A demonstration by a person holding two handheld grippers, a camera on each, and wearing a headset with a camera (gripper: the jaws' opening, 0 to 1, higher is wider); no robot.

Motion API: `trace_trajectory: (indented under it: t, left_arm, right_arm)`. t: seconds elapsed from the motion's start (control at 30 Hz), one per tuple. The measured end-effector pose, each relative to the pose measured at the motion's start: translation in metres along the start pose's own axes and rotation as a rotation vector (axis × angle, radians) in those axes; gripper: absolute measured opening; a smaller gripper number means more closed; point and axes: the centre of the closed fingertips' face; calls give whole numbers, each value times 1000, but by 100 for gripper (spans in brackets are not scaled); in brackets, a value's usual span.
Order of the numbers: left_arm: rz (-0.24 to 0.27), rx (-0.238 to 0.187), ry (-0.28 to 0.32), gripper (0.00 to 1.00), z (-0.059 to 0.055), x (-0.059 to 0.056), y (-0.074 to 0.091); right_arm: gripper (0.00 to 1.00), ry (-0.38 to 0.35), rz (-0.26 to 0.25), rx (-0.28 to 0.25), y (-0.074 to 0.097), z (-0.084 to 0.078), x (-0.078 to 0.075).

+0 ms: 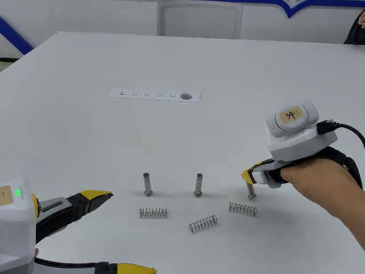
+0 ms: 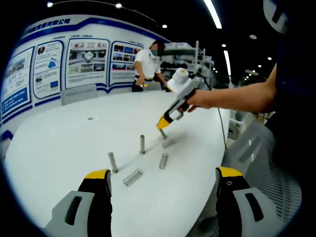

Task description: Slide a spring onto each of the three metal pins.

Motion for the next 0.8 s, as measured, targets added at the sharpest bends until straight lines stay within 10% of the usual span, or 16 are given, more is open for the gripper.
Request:
trace_trajectory:
  t: [0.8]
  left_arm:
    - [-2,0,-4,89,0,-1,1]
  right_arm:
    - [9,-16,0,-83,11,-8,5]
Point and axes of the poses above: the centre of the closed fingertips' face, and the gripper's own axes: y roughly backward along the fingers, x roughly to its left, z roughly out of its top, and after that the axes turned 2 degrees about -x, right-handed
